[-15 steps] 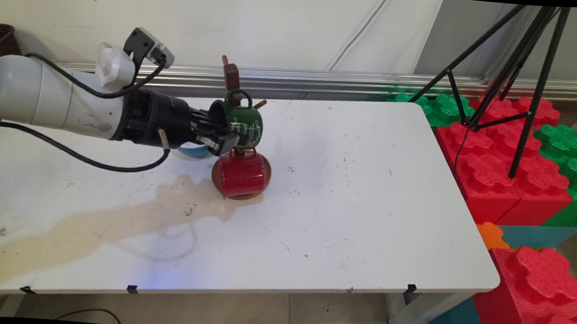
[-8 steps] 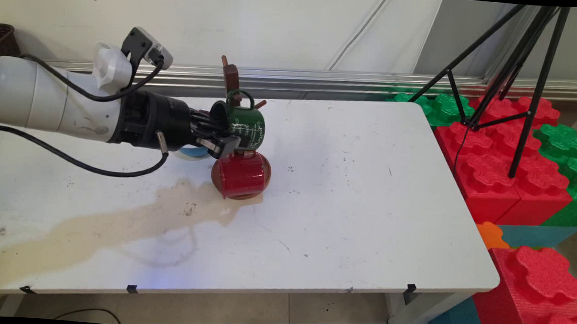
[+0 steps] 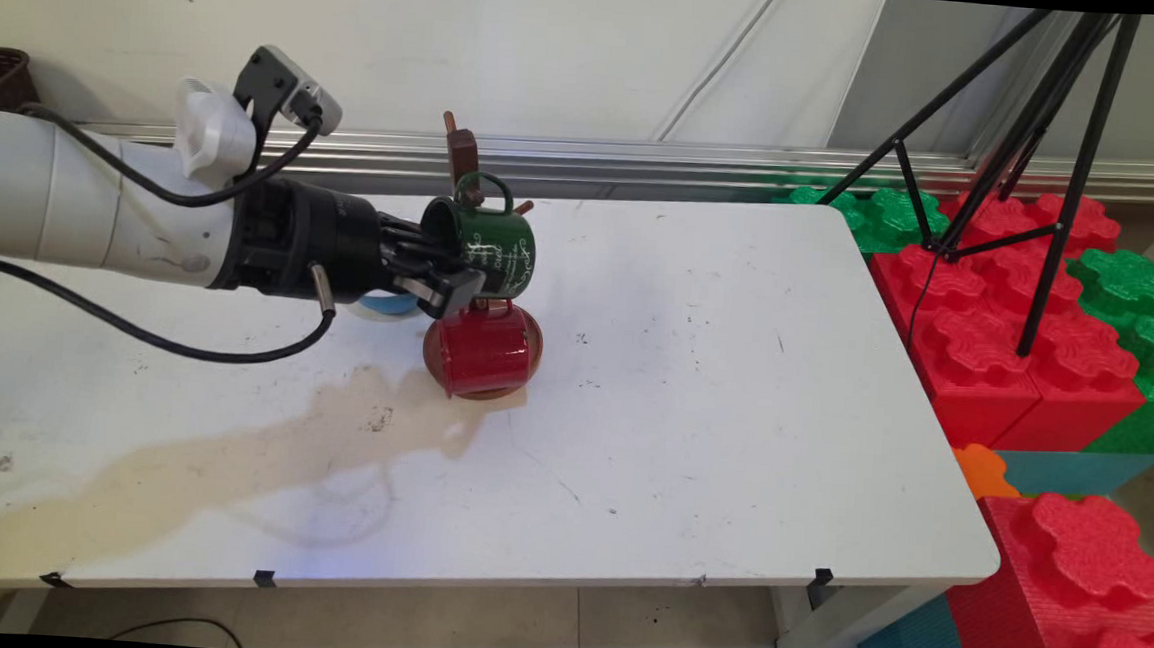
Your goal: Place the picked object on the table
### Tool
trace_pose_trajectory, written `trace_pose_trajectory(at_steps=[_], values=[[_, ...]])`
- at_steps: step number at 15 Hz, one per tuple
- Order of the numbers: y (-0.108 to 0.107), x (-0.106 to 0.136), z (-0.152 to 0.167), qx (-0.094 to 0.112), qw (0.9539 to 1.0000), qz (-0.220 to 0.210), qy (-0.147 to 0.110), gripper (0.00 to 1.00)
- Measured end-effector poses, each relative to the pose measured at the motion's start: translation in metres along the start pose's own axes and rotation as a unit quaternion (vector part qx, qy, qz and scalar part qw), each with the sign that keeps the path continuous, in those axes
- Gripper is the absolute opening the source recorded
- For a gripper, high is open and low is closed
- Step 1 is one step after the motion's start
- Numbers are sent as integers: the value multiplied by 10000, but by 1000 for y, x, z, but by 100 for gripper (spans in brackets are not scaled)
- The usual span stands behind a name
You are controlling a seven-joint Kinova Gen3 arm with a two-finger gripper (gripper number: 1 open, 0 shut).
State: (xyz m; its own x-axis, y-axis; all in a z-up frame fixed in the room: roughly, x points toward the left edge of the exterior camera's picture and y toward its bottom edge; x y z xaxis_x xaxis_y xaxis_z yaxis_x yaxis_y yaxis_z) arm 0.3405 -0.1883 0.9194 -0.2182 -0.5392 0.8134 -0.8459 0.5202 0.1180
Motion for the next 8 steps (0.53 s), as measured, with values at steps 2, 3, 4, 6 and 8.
trace_pose_trajectory(at_steps=[2,3,4,6,8], values=[[6,1,-3,-52,9999,90,5,0],[10,2,-5,-93,9998,159,16,0],[12,3,-5,-114,9997,196,26,0],[18,6,-8,-170,9994,306,57,0],[24,8,-10,-227,9989,412,65,0]])
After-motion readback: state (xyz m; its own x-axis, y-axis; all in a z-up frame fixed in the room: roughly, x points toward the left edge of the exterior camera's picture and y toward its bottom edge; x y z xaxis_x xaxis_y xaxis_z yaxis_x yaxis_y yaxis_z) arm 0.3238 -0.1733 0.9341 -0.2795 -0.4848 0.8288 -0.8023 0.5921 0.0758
